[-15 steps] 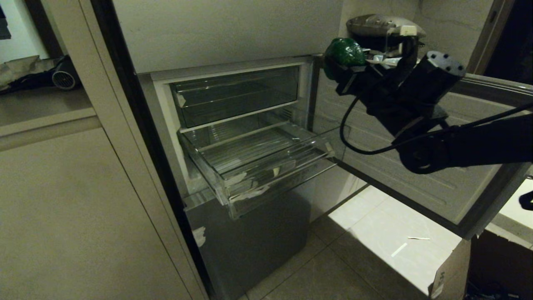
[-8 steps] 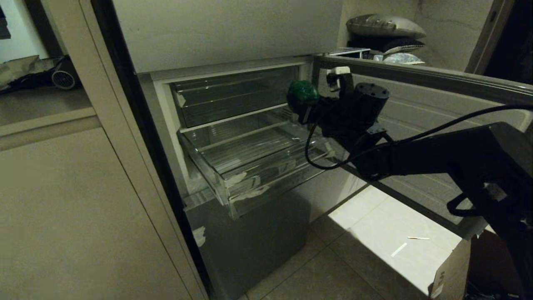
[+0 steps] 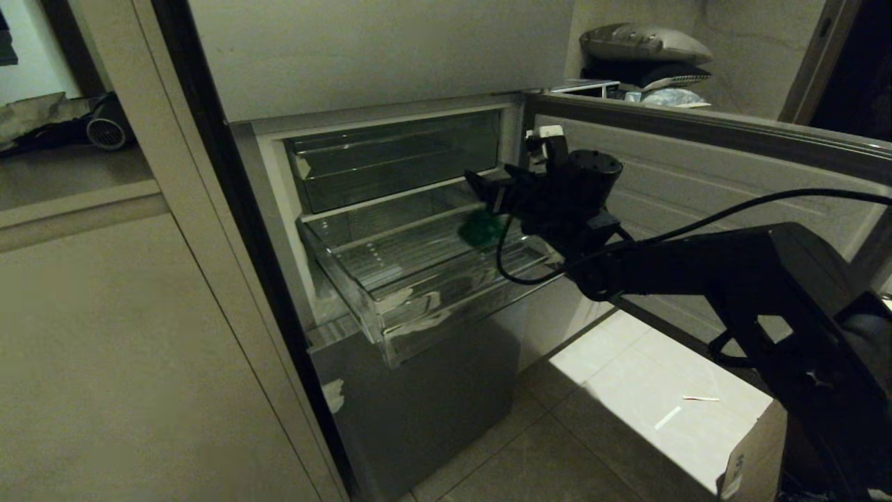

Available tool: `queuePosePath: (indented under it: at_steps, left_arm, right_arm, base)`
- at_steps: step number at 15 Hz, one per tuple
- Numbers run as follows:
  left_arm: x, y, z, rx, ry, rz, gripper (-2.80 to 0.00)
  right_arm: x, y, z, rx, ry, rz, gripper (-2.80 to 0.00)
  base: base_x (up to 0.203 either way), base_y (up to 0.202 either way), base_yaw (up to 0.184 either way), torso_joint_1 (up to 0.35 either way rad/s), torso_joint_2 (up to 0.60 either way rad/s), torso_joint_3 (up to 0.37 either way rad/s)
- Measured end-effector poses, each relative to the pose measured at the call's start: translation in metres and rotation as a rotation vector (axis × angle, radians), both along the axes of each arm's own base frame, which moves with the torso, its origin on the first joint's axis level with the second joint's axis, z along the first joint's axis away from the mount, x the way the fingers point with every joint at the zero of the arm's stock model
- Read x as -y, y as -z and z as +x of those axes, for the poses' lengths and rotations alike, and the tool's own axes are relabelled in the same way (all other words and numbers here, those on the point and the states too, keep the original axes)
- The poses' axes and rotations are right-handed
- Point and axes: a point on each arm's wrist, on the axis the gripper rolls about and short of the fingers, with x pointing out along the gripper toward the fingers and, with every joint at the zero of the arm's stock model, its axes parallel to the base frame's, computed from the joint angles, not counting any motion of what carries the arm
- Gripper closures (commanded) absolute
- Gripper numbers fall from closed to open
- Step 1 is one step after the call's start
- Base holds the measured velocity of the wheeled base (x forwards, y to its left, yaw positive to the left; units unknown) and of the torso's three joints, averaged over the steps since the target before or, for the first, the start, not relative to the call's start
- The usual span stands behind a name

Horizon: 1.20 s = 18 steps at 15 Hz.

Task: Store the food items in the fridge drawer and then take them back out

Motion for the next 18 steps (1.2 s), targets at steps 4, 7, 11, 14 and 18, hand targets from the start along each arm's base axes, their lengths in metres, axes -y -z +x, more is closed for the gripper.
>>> queuePosePath:
  at_steps: [4, 7, 11, 14, 18]
  left_arm:
    - [0.0, 0.0, 0.0, 0.0, -0.001, 0.0, 0.0]
    - [0.0, 0.0, 0.0, 0.0, -0.001, 0.0, 0.0]
    - [0.0, 0.0, 0.0, 0.0, -0.001, 0.0, 0.0]
    - [0.0, 0.0, 0.0, 0.0, -0.001, 0.0, 0.0]
    - [0.0, 0.0, 0.0, 0.0, 0.0, 0.0, 0.0]
  right_arm:
    - [0.0, 0.004, 0.002, -0.01, 0.013, 0.002, -2.8]
    - [0.004, -0.014, -0.011, -0.006, 0.074, 0.025, 0.0]
    - [0.032, -0.071, -0.068, 0.019, 0.097, 0.042, 0.0]
    - [0.077, -0.12, -0.135, 0.073, 0.142, 0.064, 0.0]
    - [0.169, -0.152, -0.218, 0.167, 0.451, 0.038, 0.0]
  base:
    - [0.0, 0.0, 0.0, 0.0, 0.0, 0.0]
    - [0.0, 0.0, 0.0, 0.0, 0.0, 0.0]
    - [0.0, 0.0, 0.0, 0.0, 0.0, 0.0]
    - [0.0, 0.0, 0.0, 0.0, 0.0, 0.0]
    - [0.0, 0.0, 0.0, 0.0, 0.0, 0.0]
